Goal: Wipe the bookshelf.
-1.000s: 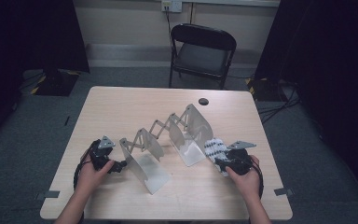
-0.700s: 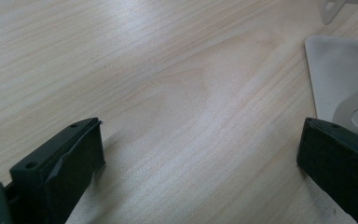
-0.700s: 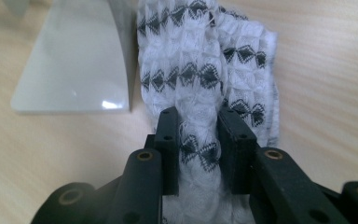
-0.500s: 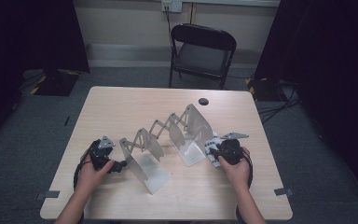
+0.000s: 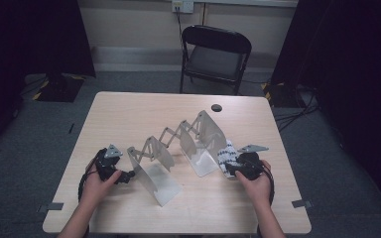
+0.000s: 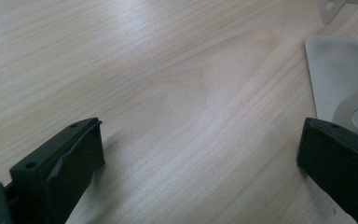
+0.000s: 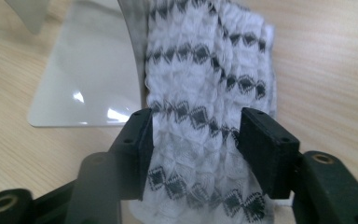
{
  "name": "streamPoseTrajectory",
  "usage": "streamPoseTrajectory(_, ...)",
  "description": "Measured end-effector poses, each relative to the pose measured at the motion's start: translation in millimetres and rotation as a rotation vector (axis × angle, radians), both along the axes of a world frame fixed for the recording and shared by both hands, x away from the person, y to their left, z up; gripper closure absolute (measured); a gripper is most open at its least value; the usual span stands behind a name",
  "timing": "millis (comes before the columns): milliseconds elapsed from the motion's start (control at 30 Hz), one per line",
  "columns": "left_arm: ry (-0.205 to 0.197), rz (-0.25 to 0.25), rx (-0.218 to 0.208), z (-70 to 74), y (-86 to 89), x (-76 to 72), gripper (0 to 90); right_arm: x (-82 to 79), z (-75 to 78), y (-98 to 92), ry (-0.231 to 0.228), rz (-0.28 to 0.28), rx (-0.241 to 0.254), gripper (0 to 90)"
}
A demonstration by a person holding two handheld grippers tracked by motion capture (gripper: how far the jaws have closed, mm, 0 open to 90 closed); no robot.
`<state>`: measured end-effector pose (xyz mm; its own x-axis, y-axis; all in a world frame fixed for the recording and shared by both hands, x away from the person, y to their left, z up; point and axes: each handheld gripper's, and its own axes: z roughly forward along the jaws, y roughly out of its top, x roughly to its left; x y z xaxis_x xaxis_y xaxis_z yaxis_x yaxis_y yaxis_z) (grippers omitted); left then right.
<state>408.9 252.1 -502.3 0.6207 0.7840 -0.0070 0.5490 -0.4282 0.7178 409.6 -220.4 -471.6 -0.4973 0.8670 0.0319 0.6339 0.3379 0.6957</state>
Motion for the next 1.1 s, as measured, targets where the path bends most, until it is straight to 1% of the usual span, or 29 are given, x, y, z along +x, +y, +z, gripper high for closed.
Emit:
streamPoseTrajectory(67, 0.000, 0.000, 0.000, 0.0, 0.0, 0.0, 0.1, 2.0, -4.4, 0.1, 0.010, -0.002, -0.003, 48.0)
streamPoseTrajectory(100, 0.000, 0.001, 0.000, 0.0, 0.0, 0.0, 0.1, 3.2, -5.7, -0.2, 0.016, -0.001, 0.006, 52.5)
streamPoseTrajectory(167, 0.000, 0.001, 0.000, 0.0, 0.0, 0.0, 0.0, 5.0, -7.2, -0.1, 0.027, 0.007, 0.020, 56.5)
streamPoseTrajectory(233, 0.000, 0.001, 0.000, 0.0, 0.0, 0.0, 0.0, 6.9, -7.9, -0.3, 0.021, 0.011, 0.021, 62.5)
streamPoseTrajectory(300, 0.001, 0.001, 0.001, 0.1, 0.1, -0.1, 0.0, 9.5, -8.8, 0.6, 0.016, 0.022, 0.027, 65.9)
streamPoseTrajectory(400, 0.000, 0.001, 0.000, 0.0, 0.0, 0.0, 0.1, 14.7, -8.8, 4.0, 0.011, 0.039, 0.020, 68.4)
streamPoseTrajectory(567, 0.000, 0.000, 0.001, 0.0, 0.1, 0.1, 0.1, 24.1, -9.2, 9.3, 0.003, 0.046, 0.021, 68.0)
streamPoseTrajectory(667, 0.000, 0.000, 0.000, 0.0, 0.1, 0.0, 0.1, 27.8, -9.8, 11.8, -0.002, 0.037, 0.029, 65.2)
streamPoseTrajectory(767, 0.000, -0.001, 0.001, 0.0, 0.1, 0.1, 0.1, 27.3, -10.0, 12.8, -0.008, 0.031, 0.039, 60.2)
streamPoseTrajectory(833, 0.000, 0.000, 0.000, 0.0, 0.0, 0.0, 0.1, 25.6, -8.3, 11.6, -0.012, 0.029, 0.043, 58.7)
streamPoseTrajectory(933, 0.000, 0.000, 0.001, 0.0, 0.1, 0.0, 0.0, 21.5, -3.5, 8.8, -0.027, 0.024, 0.034, 56.0)
streamPoseTrajectory(1000, 0.001, 0.000, 0.001, 0.1, 0.1, 0.0, 0.0, 19.4, -0.7, 6.2, -0.024, 0.011, 0.035, 53.6)
streamPoseTrajectory(1067, 0.000, 0.001, 0.001, 0.1, 0.0, -0.1, 0.1, 18.5, 1.4, 3.6, -0.034, 0.003, 0.046, 52.9)
streamPoseTrajectory(1100, 0.000, 0.001, 0.000, 0.0, 0.0, -0.1, 0.1, 18.5, 2.2, 3.1, -0.036, -0.001, 0.041, 52.0)
